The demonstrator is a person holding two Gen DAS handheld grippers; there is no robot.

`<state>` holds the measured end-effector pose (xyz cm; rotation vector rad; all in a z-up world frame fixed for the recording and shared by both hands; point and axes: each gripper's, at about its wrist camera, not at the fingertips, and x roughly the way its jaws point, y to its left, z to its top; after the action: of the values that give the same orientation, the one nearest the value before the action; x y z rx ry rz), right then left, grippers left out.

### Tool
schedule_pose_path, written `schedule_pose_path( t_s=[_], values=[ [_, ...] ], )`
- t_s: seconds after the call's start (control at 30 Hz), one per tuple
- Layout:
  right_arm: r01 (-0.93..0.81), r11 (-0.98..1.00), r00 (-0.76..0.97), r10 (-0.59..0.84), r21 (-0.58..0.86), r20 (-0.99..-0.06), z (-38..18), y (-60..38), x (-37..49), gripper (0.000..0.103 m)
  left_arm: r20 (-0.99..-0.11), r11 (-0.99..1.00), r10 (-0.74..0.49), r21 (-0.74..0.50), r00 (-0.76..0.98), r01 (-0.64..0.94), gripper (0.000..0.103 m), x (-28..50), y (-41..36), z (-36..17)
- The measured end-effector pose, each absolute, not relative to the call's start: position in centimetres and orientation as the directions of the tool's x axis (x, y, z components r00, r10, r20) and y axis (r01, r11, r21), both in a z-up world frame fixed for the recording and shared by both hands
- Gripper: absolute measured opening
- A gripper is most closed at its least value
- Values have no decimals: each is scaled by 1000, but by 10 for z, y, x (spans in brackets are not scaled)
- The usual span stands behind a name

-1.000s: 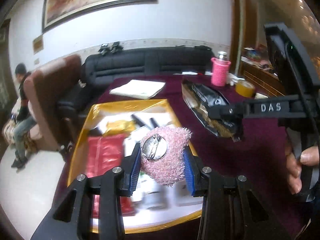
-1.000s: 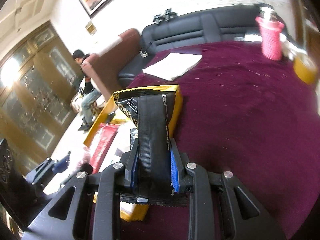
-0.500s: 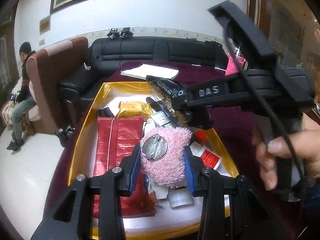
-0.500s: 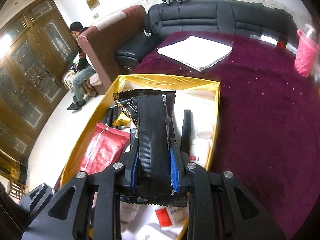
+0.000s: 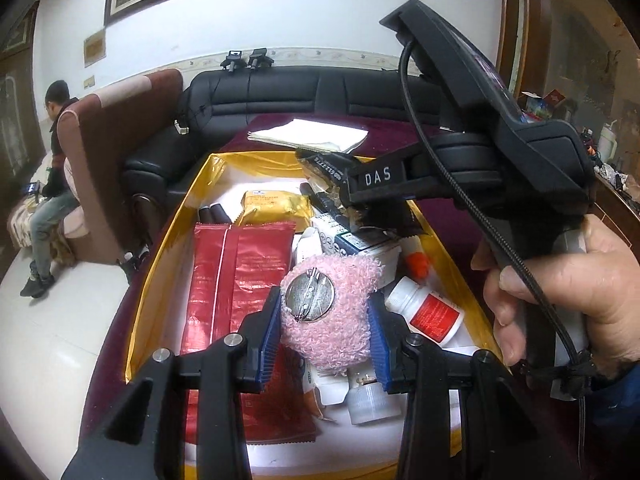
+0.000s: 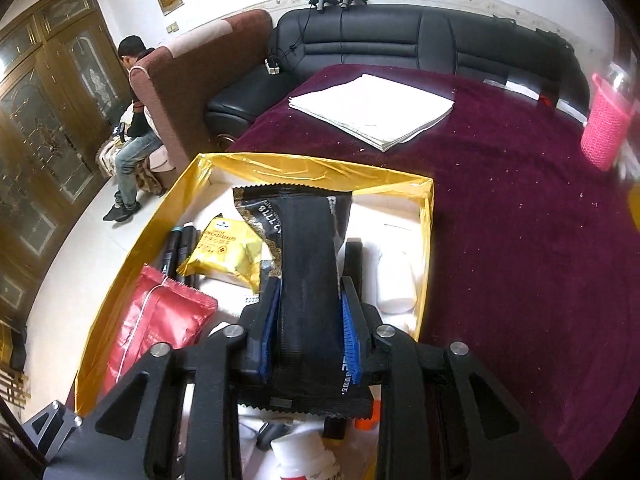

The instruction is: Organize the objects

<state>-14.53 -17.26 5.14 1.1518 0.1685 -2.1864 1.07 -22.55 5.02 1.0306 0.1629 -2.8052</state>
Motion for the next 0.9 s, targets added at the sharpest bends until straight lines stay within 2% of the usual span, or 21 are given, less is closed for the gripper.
schedule_pose_path(
  t_s=[0.13, 0.17, 0.23, 0.33, 0.37, 0.43, 0.5, 0.7, 0.77, 0.83, 0.9],
  values=[
    [597, -784, -403, -479, 173, -779, 54, -166, -141, 45, -649, -981, -113, -47, -752, 188, 39, 12, -227, 50],
    [595, -784, -408, -482, 174, -776, 56, -164, -140, 50, -650, -980, -118, -44, -751, 193, 44, 12, -226, 51],
    [593, -786, -422, -488, 175, -764, 63, -156, -135, 53, -644, -979, -128, -40, -754, 200, 64, 14, -225, 52],
    [588, -788, -435, -499, 183, -749, 72, -144, -126, 58, -619, -978, -154, -18, -770, 209, 75, 19, -221, 59],
    [587, -789, -443, -499, 180, -745, 75, -140, -122, 58, -611, -977, -165, -6, -774, 213, 77, 21, -219, 62],
    [587, -793, -467, -498, 165, -730, 81, -129, -112, 58, -605, -974, -185, 5, -775, 228, 86, 24, -217, 65],
    [588, -795, -490, -498, 150, -716, 85, -119, -101, 59, -601, -970, -192, -6, -776, 244, 90, 29, -216, 68],
    [580, -805, -561, -505, 124, -655, 95, -79, -61, 69, -582, -953, -253, 15, -773, 301, 90, 42, -212, 75],
    [585, -804, -590, -513, 108, -624, 97, -70, -47, 74, -548, -955, -258, 22, -796, 295, 91, 52, -208, 79],
    [585, -807, -624, -512, 82, -591, 98, -63, -30, 81, -516, -952, -284, 49, -808, 303, 101, 61, -203, 83],
    [581, -812, -656, -513, 64, -553, 100, -57, -16, 81, -478, -936, -342, 93, -809, 341, 102, 71, -199, 86]
  ],
)
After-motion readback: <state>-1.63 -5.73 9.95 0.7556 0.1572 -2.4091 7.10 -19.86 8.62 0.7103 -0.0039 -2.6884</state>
